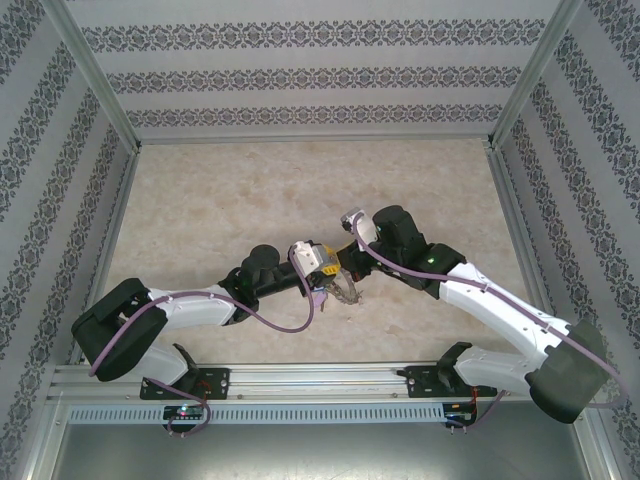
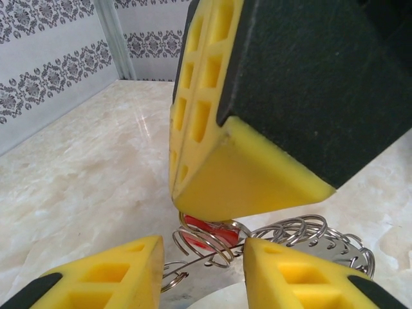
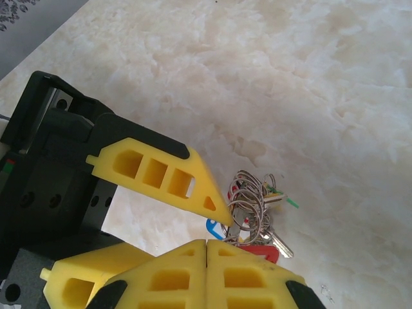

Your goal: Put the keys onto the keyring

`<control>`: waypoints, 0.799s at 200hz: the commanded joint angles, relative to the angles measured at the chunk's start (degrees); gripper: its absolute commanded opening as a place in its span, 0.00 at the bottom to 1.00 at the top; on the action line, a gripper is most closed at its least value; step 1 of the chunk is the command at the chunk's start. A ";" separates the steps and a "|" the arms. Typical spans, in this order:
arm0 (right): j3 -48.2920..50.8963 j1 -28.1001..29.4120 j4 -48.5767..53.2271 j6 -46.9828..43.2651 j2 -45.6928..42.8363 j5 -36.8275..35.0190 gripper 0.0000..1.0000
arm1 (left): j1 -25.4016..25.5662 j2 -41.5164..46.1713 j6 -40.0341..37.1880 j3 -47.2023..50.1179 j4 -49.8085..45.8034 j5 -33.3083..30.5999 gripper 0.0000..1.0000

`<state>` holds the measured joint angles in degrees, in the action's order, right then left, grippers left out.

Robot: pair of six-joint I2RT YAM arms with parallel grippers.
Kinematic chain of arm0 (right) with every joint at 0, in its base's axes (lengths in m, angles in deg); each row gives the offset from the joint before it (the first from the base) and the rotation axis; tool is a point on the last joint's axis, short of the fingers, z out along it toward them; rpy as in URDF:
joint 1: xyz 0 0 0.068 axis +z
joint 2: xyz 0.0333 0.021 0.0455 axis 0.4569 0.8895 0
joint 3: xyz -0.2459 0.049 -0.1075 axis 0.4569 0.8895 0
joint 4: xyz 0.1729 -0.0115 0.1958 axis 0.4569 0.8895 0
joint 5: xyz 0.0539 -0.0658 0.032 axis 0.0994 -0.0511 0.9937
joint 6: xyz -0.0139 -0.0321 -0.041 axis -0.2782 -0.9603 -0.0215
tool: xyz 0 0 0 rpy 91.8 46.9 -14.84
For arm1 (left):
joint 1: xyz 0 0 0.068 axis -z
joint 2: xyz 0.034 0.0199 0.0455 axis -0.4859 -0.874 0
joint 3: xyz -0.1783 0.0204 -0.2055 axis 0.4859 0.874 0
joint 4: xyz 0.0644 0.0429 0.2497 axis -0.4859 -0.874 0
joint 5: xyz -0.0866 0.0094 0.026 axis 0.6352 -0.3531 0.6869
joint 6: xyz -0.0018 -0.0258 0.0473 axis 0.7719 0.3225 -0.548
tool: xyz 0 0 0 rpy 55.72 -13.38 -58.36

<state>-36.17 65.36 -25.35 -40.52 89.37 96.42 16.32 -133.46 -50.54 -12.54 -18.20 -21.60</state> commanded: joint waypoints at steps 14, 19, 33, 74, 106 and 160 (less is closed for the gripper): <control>0.17 -0.86 -2.46 0.87 -1.87 1.89 0.00 | 0.49 1.42 0.68 -0.08 2.02 1.38 0.38; 0.18 -0.82 -2.46 0.89 -1.87 2.03 0.00 | 0.49 1.42 0.70 -0.21 1.90 1.41 0.38; 0.19 -0.78 -2.40 1.13 -1.87 2.12 0.00 | 0.49 1.43 0.68 -0.48 1.33 1.61 0.38; 0.04 -0.85 -2.27 0.90 -1.98 3.72 0.00 | 0.49 1.66 1.76 -0.50 1.40 0.77 0.39; -0.01 -0.91 -1.99 0.80 -1.77 3.95 0.00 | 0.49 1.75 2.15 -0.78 1.18 0.29 0.36; -0.01 -0.92 -1.35 0.45 -2.22 3.68 0.00 | 0.49 2.51 1.92 -0.49 -0.10 -2.53 0.27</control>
<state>-36.09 64.79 -25.44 -40.28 88.76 98.92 16.32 -132.91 -49.20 -12.54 -18.27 -22.01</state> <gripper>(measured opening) 0.059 0.285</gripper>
